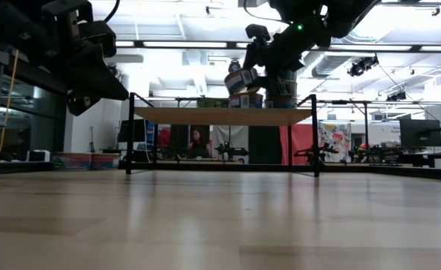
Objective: Stack canned seafood by type on shelf
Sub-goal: Stack the blue tuna can on top of the other blue tuna can on the shelf
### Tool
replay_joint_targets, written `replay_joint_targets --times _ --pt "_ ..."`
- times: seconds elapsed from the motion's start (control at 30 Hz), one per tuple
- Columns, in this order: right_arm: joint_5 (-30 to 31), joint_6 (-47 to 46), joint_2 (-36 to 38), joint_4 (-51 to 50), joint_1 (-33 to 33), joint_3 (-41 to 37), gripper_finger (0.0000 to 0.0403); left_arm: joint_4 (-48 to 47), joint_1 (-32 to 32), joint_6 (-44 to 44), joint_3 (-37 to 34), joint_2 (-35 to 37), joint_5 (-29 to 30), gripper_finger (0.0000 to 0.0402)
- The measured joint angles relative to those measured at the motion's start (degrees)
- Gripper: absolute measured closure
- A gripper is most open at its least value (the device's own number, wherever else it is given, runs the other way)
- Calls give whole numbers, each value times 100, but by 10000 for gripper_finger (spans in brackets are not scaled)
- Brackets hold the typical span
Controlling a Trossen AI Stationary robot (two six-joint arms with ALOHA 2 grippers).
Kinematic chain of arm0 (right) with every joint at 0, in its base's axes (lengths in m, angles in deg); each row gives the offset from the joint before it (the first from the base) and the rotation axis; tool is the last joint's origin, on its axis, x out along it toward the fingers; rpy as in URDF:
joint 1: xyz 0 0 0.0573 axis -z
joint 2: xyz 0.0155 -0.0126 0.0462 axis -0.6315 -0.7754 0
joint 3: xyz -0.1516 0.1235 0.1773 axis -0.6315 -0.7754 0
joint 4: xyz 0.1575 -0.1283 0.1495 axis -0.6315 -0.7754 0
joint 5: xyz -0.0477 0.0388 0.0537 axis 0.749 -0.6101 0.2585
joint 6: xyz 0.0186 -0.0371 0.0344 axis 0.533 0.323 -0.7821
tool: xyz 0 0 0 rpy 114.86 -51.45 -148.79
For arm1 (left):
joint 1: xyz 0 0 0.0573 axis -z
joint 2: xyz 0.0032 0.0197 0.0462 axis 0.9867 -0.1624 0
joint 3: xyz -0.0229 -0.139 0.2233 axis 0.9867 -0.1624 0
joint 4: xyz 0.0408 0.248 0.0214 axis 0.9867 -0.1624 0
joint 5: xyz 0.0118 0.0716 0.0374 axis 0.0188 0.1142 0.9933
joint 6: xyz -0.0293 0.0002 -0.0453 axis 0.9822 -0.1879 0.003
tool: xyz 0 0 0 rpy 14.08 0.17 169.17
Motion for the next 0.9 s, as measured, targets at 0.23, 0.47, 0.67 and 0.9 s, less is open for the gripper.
replay_joint_targets --times 0.23,0.47,0.67,0.9 --pt "14 -27 0 0 0 0 212 0 0 41 0 0 1 401" --pt "76 -83 -3 -47 0 0 198 0 0 40 0 0 1 401" --pt "245 -148 -10 -153 -7 -7 143 0 0 41 0 0 2 401" --pt "192 -119 4 -102 -6 2 92 -2 -4 39 2 0 0 402"
